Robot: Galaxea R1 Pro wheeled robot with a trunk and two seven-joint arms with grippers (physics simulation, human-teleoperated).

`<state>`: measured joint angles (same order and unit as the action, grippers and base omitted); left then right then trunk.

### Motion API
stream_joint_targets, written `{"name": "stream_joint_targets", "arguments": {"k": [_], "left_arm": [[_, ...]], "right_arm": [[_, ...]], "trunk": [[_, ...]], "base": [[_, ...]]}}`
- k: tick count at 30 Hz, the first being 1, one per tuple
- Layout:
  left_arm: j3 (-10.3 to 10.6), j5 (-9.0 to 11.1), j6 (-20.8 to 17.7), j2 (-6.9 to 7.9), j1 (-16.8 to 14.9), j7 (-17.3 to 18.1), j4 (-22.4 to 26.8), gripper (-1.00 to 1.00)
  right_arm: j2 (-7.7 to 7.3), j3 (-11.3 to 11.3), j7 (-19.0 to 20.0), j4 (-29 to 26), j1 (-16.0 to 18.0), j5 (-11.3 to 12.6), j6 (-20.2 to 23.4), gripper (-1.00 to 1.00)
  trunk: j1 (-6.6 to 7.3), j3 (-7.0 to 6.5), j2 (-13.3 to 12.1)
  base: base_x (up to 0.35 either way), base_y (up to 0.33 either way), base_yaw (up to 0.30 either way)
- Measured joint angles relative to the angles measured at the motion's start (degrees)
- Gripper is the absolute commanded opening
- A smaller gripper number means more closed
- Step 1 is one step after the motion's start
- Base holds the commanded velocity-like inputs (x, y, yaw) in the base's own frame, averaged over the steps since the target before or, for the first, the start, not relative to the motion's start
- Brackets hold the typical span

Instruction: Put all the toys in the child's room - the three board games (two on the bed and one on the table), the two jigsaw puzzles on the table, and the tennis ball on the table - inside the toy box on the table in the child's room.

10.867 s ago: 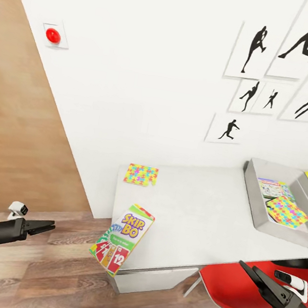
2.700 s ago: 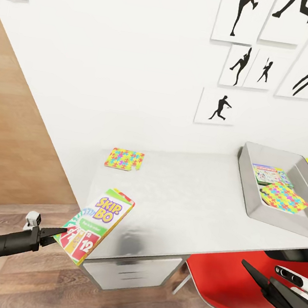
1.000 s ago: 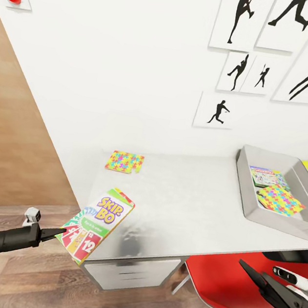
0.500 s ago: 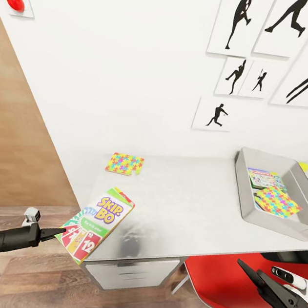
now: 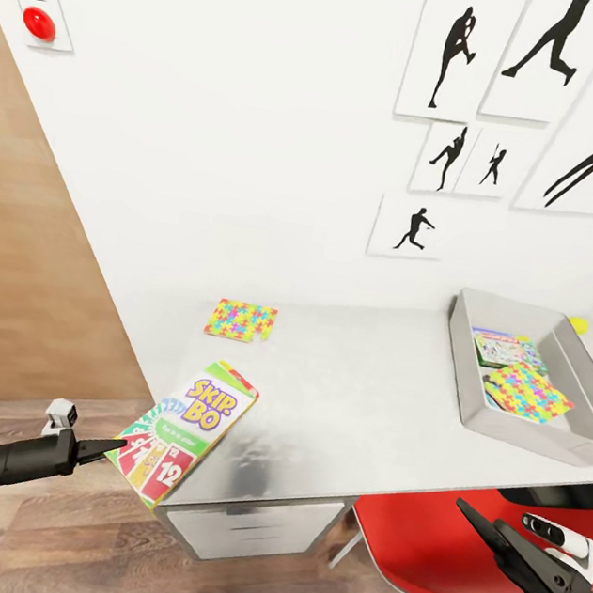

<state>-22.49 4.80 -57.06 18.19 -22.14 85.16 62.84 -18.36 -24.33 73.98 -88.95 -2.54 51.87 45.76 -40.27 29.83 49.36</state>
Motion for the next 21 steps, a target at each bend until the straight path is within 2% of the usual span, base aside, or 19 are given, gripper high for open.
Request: {"name": "stream_joint_targets", "arguments": {"k": [7, 12, 15, 21], "left_arm": [[0.03, -0.01, 0.0, 0.0, 0.02, 1.0, 0.0, -1.0], [0.02, -0.03, 0.0, 0.0, 0.01, 1.37, 0.0, -1.0], [0.0, -0.03, 0.0, 0.0, 0.02, 1.43, 0.0, -1.0], [-0.05, -0.01, 0.0, 0.04, 0.0, 1.52, 0.0, -1.0]], "right_arm": [[0.0, -0.04, -0.6, 0.56, -0.02, -0.69, -1.4, 1.0], [-0.09, -1.15, -4.25, 0.4, -0.02, -3.48, -1.95, 1.0], [-0.04, -2.21, -4.75, 0.57, 0.0, -3.83, -1.83, 1.0], [0.01, -2.69, -4.88, 0.46, -0.01, -3.95, -1.88, 1.0]], "trunk": [[1.54, -1.26, -2.81], [2.64, -2.16, -4.82], [3.3, -2.7, -6.02], [4.62, -3.91, -8.43]], "base": [[0.0, 0.0, 0.0], [0.0, 0.0, 0.0], [0.0, 0.0, 0.0], [0.0, 0.0, 0.0]]}}
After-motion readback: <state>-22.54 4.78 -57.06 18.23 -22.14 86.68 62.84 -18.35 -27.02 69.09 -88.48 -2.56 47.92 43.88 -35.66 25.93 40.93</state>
